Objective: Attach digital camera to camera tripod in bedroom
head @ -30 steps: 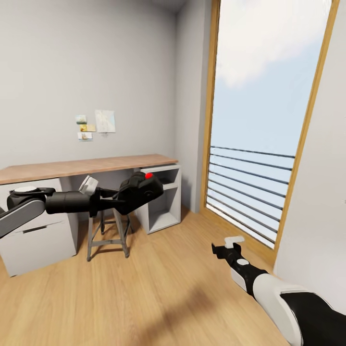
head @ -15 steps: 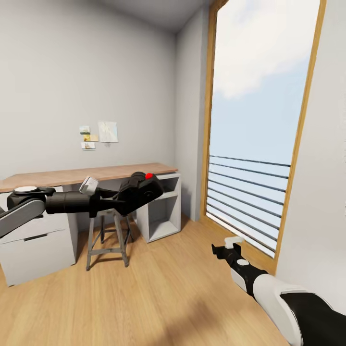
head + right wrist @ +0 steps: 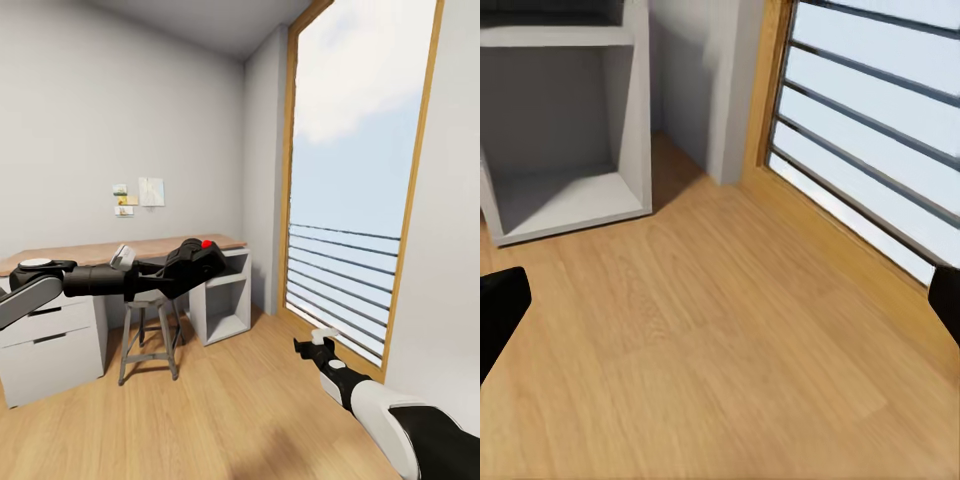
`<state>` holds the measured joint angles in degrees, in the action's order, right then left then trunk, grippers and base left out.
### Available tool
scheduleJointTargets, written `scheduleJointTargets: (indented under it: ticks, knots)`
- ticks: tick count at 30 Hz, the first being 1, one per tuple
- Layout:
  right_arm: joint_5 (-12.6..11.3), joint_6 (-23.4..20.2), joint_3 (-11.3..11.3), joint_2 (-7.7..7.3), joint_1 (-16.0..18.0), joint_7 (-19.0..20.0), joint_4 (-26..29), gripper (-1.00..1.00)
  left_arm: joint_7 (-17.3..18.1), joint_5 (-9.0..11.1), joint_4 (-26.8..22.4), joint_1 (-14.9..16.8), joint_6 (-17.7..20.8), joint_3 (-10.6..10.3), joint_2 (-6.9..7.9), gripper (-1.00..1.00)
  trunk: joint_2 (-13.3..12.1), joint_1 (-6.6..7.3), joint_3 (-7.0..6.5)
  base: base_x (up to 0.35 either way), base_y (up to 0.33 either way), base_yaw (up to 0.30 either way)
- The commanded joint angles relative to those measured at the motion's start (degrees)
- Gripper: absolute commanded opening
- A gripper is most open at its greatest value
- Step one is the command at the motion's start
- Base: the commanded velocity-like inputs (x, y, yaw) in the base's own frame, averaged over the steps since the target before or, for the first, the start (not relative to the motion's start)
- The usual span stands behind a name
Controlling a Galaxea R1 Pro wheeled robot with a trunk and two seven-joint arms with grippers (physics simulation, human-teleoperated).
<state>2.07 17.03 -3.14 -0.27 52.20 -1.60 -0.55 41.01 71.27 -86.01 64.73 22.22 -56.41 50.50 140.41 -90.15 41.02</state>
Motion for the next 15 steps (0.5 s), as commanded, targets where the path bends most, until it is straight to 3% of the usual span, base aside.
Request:
scheduleJointTargets:
  ticks: [1,15]
  knots:
    - [0.21,0.16,-0.28,0.0,0.04,-0.17,-0.07,1.0,0.0,0.63,0.01,0.14,0.42,-0.19,0.04,-1.0,-0.38,0.24,-0.11,0.0,0.0,0.0]
    - [0.21,0.2,-0.28,0.01,-0.08,-0.16,-0.08,1.0,-0.12,0.63,0.4,0.14,0.54,-0.19,-0.05,-1.0,-5.99,3.31,-2.62,0.0,0.0,0.0]
